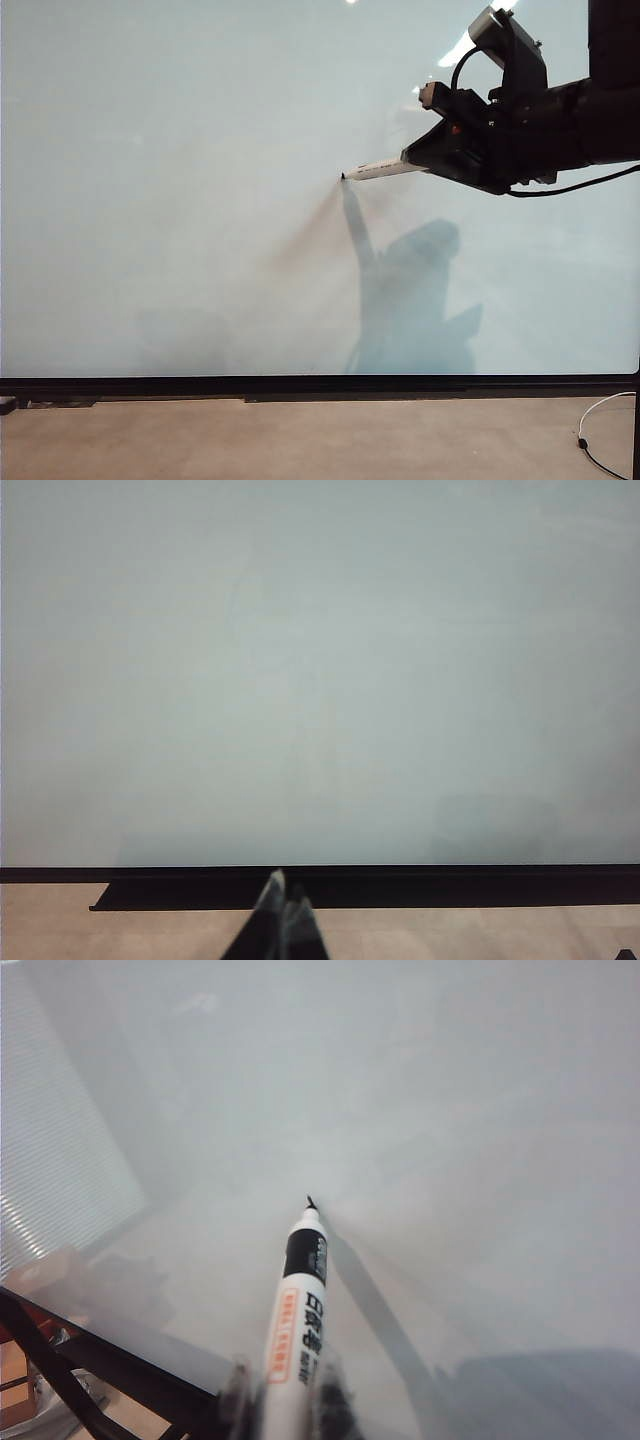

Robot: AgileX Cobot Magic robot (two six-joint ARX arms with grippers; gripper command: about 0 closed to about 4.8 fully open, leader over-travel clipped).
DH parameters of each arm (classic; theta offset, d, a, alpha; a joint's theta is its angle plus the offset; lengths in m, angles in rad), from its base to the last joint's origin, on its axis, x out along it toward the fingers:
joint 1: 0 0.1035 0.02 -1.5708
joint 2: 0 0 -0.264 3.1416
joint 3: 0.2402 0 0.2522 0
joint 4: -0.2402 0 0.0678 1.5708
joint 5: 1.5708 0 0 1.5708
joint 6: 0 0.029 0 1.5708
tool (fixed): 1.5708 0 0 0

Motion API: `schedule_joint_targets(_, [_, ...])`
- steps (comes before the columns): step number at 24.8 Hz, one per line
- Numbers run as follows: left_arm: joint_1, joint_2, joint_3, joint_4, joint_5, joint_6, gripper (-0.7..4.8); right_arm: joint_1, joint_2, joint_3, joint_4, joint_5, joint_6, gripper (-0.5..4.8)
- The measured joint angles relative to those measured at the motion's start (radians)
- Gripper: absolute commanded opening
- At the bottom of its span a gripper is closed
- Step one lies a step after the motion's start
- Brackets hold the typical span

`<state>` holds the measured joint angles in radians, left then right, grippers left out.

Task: Pick up the pen on the shelf to the right of the whiteboard and draw a check mark.

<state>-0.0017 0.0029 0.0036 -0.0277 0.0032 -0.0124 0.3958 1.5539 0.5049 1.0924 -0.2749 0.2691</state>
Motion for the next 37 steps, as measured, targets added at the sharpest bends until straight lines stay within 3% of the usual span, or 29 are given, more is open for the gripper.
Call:
schedule_joint_targets(20, [0.0,0.0,0.0,0.0,0.0,0.0,-0.04,-0.002,0.001,-0.071,0.01,0.089,0.0,-0.05])
schedule_joint_targets(37, [0.0,0.0,0.0,0.0,0.0,0.0,-0.04,-0.008,-0.01,-0.071,0.019,0.105,-0.035,-0.05])
